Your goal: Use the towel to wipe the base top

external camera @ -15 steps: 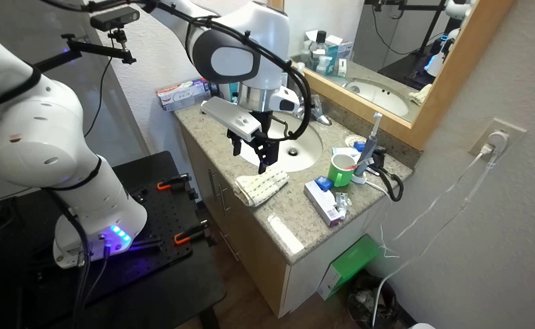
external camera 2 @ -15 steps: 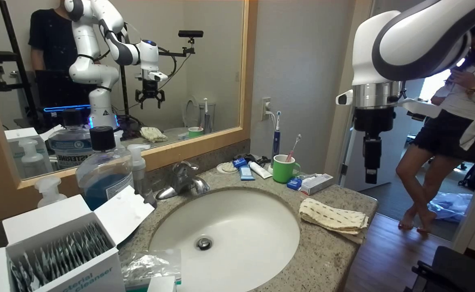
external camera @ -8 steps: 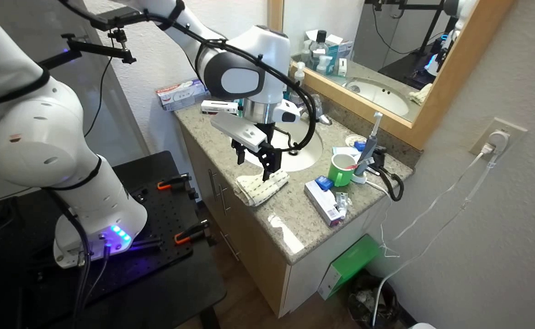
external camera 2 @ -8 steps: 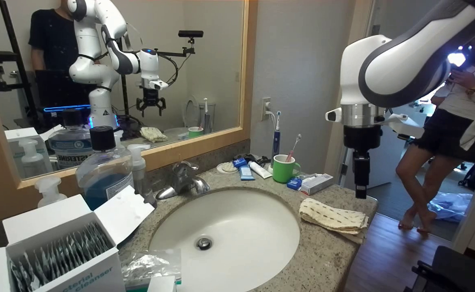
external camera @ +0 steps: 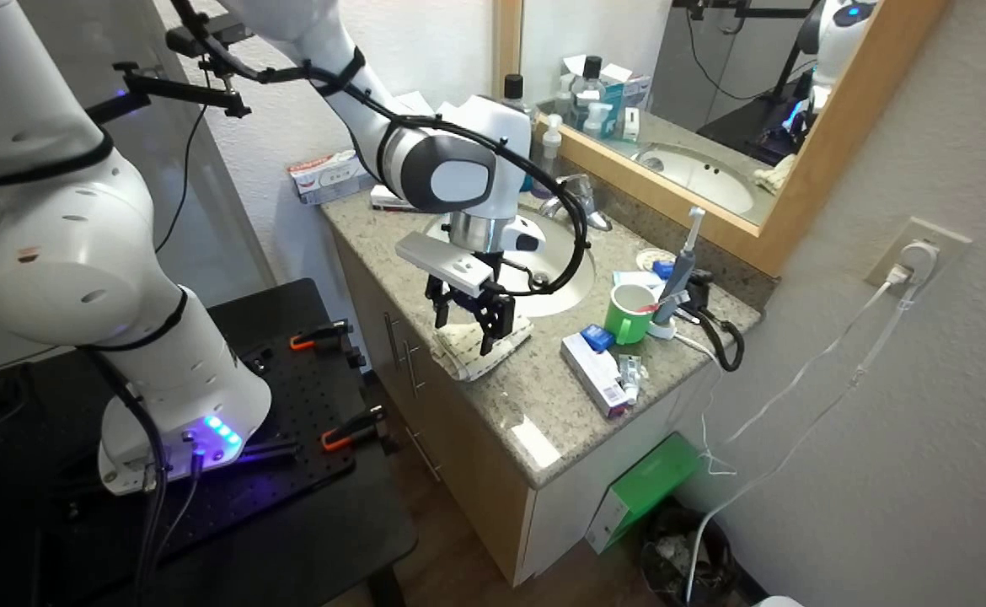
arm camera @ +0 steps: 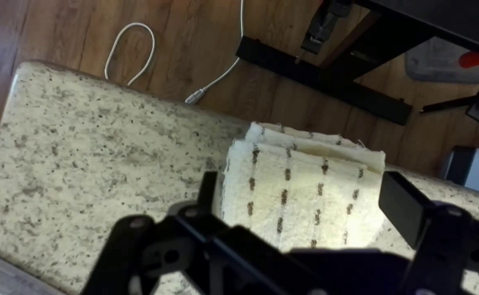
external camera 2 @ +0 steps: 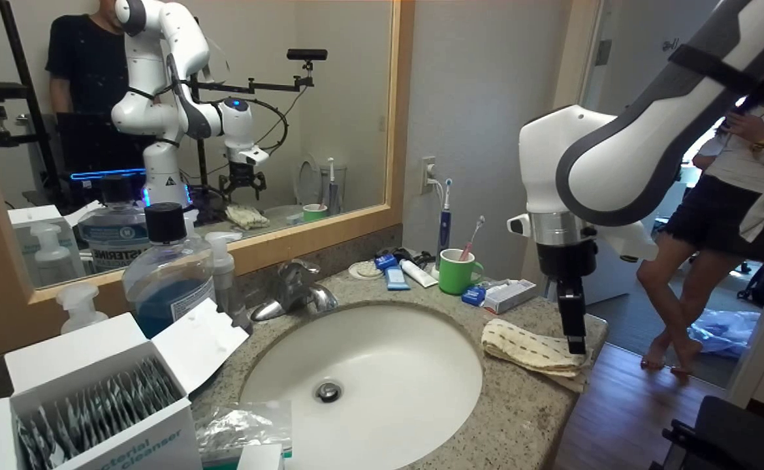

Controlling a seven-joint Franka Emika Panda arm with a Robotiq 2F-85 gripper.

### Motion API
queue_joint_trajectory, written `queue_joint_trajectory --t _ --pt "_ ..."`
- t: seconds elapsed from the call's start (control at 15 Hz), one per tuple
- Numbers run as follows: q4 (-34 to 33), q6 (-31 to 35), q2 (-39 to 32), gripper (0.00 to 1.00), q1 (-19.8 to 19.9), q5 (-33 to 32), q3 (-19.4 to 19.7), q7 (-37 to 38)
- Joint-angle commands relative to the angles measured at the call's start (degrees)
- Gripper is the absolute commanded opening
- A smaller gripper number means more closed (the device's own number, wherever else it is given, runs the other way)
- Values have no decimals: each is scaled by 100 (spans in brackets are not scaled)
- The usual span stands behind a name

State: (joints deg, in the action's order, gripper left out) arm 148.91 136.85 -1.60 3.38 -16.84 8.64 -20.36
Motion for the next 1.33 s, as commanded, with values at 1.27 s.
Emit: queue_joint_trajectory --t 1.27 --pt "-167 381 -446 100 88 -61 -329 41"
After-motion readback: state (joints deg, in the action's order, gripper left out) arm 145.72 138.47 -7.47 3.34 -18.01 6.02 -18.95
